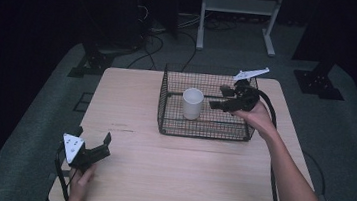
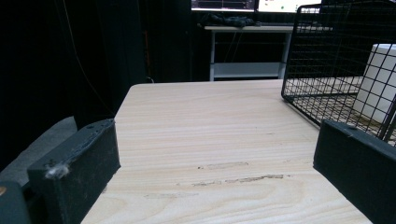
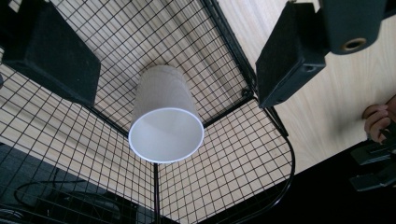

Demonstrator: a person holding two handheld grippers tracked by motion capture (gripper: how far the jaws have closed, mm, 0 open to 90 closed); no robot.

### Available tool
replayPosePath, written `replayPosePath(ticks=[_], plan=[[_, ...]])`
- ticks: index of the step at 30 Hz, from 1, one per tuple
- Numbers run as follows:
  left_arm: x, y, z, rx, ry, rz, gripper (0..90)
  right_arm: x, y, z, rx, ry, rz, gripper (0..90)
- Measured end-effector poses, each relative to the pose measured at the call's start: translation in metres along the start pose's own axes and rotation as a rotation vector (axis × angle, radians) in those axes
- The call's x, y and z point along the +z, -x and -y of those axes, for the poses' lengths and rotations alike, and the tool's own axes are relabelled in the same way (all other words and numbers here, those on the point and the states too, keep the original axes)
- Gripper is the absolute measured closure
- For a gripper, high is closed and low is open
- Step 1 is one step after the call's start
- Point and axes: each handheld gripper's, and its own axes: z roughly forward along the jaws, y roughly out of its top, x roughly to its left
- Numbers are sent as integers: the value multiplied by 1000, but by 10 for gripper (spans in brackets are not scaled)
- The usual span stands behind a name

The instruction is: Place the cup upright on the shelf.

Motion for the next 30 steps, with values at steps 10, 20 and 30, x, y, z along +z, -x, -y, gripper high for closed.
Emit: replayPosePath(ticks=[10, 20, 30], plan=[[0, 0, 0, 1, 0, 0, 0, -10, -11, 10, -24, 5, -11, 131], [0, 0, 0, 2, 0, 1, 0, -16, -18, 24, -35, 1, -24, 131], [0, 1, 0, 7, 0, 2, 0, -24, -27, 32, -55, 5, -38, 131]])
